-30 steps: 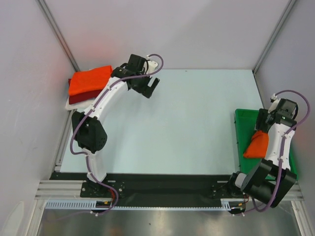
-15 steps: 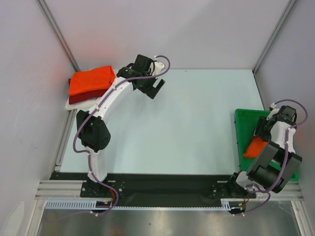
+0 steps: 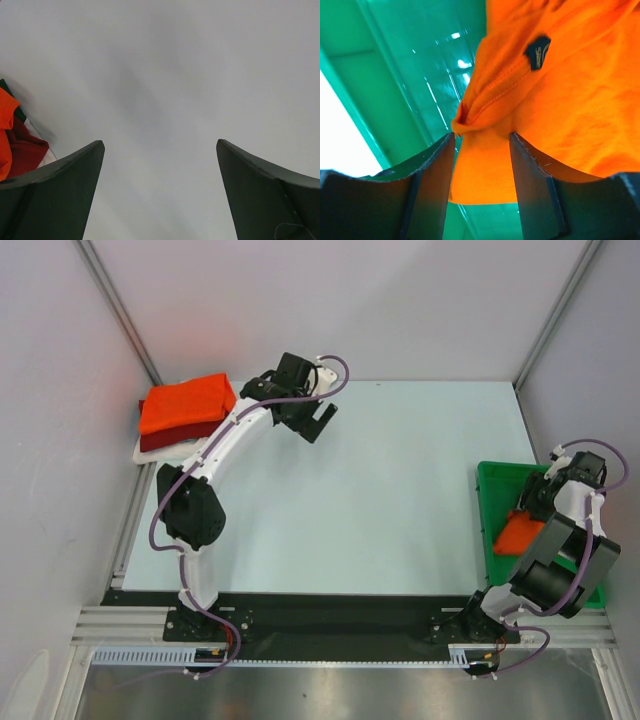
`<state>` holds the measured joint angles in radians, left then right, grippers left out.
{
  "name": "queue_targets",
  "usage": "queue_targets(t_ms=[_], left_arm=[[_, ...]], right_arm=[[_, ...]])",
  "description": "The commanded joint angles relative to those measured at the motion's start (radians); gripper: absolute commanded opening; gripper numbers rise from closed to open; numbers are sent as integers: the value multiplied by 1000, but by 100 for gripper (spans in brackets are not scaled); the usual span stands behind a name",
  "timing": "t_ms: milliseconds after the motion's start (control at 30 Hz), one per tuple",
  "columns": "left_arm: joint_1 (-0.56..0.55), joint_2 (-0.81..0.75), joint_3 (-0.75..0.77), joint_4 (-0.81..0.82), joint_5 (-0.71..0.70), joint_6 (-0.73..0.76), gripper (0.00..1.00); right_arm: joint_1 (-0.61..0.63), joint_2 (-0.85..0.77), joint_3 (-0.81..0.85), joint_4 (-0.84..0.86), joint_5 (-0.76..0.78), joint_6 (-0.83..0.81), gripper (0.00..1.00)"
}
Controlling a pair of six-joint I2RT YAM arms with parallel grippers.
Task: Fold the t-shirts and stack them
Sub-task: Grab the tshirt from the pile
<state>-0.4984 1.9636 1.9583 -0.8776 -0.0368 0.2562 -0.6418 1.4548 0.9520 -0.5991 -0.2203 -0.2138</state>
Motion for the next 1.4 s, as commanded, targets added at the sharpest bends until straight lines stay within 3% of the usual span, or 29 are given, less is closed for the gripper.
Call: queue_targets(t_ms=[0, 433, 500, 633, 900, 967, 1033, 1100, 1367], left_arm=[[-12, -5, 1, 23, -14, 17, 100], [-32, 27, 47, 23, -14, 21, 100], [-37, 31, 47, 23, -18, 23, 100], [-42, 32, 45, 28, -26, 26, 100], [-52, 47, 59, 31, -26, 28, 100], [-55, 54, 63, 31, -25, 29, 100], [-57, 57, 67, 31, -23, 28, 100], [-58, 60, 71, 31, -23, 28, 100], [-60, 69, 80, 32, -28, 28, 100]], right_arm=[[-6, -30, 51, 61, -44, 2, 53], [-6, 81, 106, 76, -50, 51, 52], [-6, 88, 114, 71, -50, 51, 50], [-6, 93, 120, 76, -59, 51, 36], [-4, 78, 128, 102, -57, 60, 35], [-4, 81, 128, 102, -62, 63, 29], [-4, 81, 126, 104, -73, 62, 12], [-4, 82, 128, 102, -77, 65, 2], [17, -2, 137, 111, -90, 41, 0]])
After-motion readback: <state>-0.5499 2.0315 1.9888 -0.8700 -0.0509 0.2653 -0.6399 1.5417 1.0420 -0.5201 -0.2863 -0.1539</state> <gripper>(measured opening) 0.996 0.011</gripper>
